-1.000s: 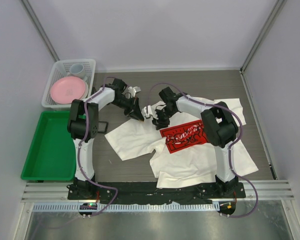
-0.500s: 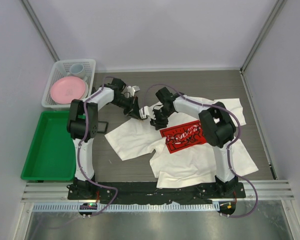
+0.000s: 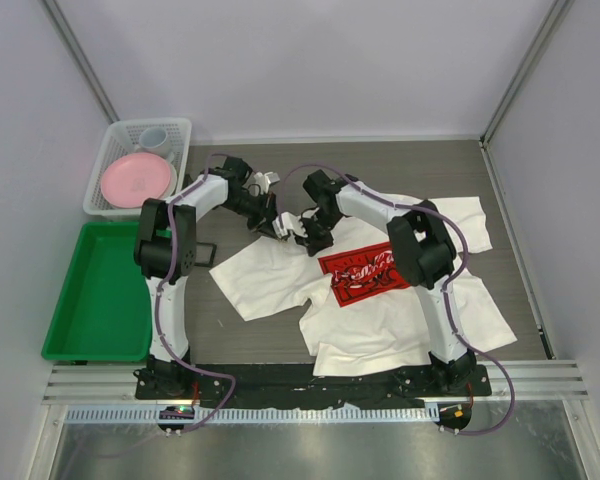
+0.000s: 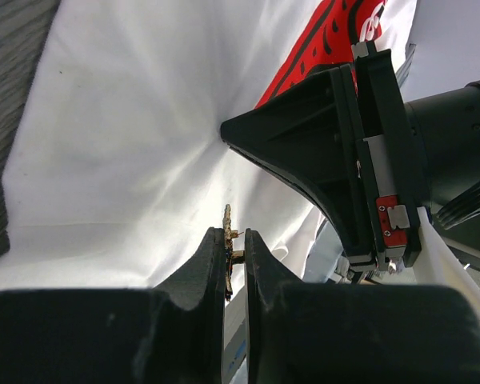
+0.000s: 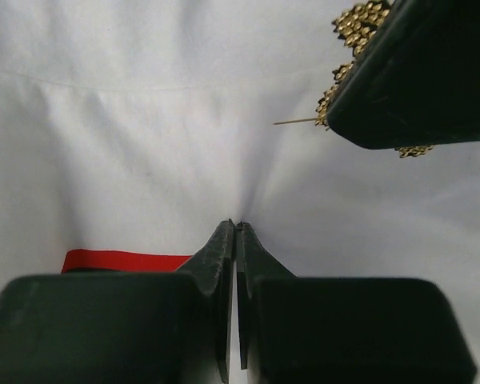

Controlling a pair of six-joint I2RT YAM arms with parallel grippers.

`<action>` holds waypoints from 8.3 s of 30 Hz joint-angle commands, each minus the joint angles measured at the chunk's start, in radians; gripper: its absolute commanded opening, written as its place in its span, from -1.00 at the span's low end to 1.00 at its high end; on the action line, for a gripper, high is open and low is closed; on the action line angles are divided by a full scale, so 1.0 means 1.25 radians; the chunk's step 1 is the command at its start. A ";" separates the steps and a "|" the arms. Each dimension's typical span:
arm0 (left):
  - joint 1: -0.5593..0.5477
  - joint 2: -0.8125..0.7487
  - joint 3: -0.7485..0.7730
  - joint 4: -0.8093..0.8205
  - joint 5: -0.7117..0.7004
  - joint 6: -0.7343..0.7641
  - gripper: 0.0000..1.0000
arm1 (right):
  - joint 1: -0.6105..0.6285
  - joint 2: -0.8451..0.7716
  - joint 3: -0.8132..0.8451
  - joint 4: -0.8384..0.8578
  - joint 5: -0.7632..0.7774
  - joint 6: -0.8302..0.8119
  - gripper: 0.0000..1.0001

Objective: Pin the brooch onto the clothing
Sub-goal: Pick up the flattened clothing from the center of the board, then cross the brooch over the flattened clothing.

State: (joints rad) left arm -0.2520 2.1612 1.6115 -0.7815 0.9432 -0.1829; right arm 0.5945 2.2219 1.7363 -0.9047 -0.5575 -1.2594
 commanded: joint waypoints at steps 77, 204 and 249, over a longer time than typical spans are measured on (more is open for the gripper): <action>-0.081 0.086 0.070 0.067 0.135 -0.121 -1.00 | 0.035 -0.440 -0.593 0.623 0.005 -0.059 -0.98; -0.122 0.109 0.074 -0.031 0.116 -0.024 -1.00 | 0.013 -0.413 -0.593 0.546 -0.008 -0.214 -0.47; -0.144 0.107 0.014 0.036 0.135 -0.067 -1.00 | 0.014 -0.403 -0.574 0.618 -0.014 -0.088 -0.99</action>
State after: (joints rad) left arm -0.4129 2.2963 1.6394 -0.7506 1.0740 -0.2508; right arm 0.6121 1.7218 0.9836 -0.1967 -0.5446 -1.3777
